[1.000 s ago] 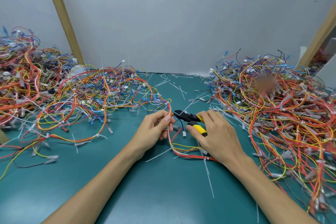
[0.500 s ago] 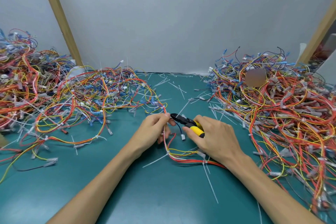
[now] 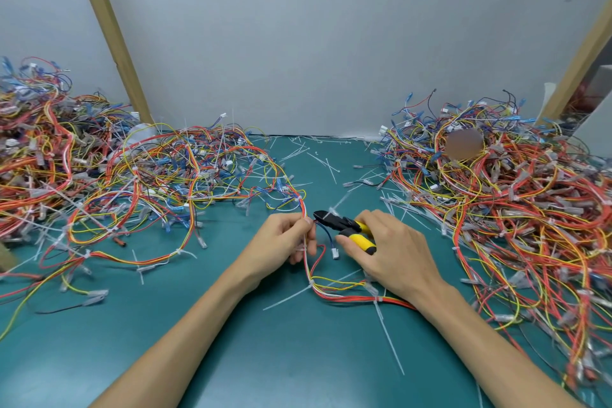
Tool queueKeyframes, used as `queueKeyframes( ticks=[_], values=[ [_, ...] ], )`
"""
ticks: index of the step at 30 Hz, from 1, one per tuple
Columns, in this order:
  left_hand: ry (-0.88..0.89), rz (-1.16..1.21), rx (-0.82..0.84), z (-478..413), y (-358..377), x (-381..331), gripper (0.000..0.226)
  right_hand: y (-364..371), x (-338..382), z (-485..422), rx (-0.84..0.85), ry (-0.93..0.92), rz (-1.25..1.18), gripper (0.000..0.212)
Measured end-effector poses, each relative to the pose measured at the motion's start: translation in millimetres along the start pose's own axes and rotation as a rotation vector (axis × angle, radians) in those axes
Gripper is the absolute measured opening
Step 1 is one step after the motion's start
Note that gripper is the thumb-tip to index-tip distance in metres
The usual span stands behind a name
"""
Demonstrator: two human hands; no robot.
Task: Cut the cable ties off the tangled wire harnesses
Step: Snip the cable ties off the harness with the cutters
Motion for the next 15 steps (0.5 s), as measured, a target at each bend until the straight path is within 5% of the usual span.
queueKeyframes(
  ticks=[15],
  values=[
    [-0.035, 0.016, 0.065, 0.8, -3.8, 1.4, 0.032, -6.8, -2.5, 1.2, 0.044, -0.037, -0.155, 0.048]
  ],
)
Point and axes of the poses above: each hand's wrist, its own z-axis away from the middle knuckle, its own y-axis out of the palm, x = y × z, the point moved 3 cm from there along -z, towards the middle knuckle, and after that the axes turned 12 degrees about x, right-handed, at the moved point
